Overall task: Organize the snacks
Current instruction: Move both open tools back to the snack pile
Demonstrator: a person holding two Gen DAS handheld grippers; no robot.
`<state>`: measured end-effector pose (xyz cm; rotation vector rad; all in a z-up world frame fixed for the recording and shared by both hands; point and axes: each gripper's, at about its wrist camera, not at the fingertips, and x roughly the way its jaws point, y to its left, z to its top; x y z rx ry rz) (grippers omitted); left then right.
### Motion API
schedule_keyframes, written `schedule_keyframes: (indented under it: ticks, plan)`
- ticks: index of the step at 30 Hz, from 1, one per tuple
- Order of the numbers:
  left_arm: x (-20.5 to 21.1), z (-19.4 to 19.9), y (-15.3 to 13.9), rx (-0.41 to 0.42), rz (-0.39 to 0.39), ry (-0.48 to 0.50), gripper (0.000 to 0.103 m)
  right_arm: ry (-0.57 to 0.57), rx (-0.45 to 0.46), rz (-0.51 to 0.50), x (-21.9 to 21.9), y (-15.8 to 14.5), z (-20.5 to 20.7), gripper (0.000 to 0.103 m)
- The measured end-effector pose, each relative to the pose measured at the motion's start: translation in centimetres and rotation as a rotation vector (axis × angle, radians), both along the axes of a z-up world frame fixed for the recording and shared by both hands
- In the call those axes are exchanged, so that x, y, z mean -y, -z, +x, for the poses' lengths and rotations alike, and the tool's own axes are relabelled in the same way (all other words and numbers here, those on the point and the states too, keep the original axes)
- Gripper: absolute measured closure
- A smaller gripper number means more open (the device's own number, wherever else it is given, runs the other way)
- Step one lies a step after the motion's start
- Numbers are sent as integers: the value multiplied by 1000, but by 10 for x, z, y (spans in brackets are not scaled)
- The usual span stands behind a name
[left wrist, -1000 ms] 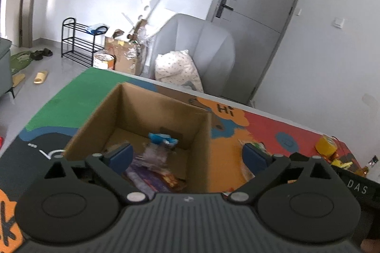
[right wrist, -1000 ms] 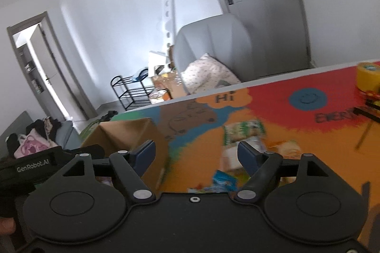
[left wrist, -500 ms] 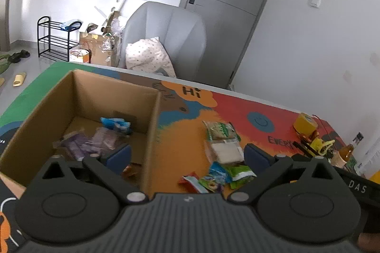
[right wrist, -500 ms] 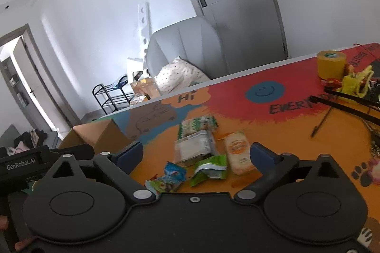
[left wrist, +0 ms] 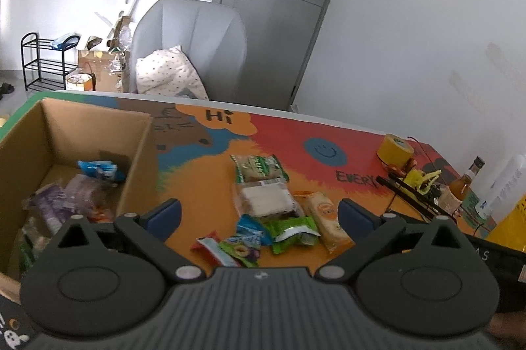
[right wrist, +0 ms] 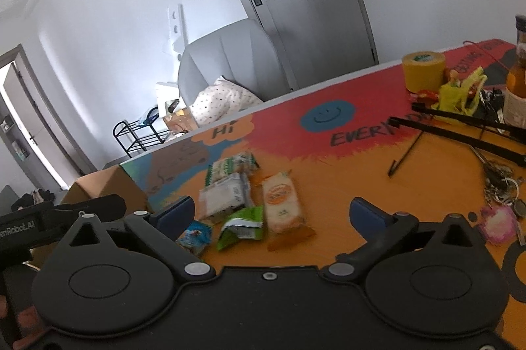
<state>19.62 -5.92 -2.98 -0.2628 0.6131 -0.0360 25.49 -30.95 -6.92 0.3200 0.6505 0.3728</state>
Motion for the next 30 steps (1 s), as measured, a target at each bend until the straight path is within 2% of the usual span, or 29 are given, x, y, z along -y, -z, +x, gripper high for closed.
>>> schedule_keyframes:
  ticks: [7, 14, 18, 23, 30]
  plan:
    - [16, 15, 14, -27, 7, 24, 8, 5, -25, 5, 10, 12, 7, 13]
    - [24, 35, 33, -73, 21, 28, 24, -2, -65, 10, 14, 25, 20, 23]
    - [25, 46, 45, -108, 24, 29, 34, -15, -78, 9, 12, 31, 29, 23]
    - [22, 58, 57, -142, 28, 20, 39, -23, -93, 9, 8, 37, 38, 23]
    - [19, 71, 72, -188, 34, 12, 52, -53, -134, 25, 0, 50, 52, 36]
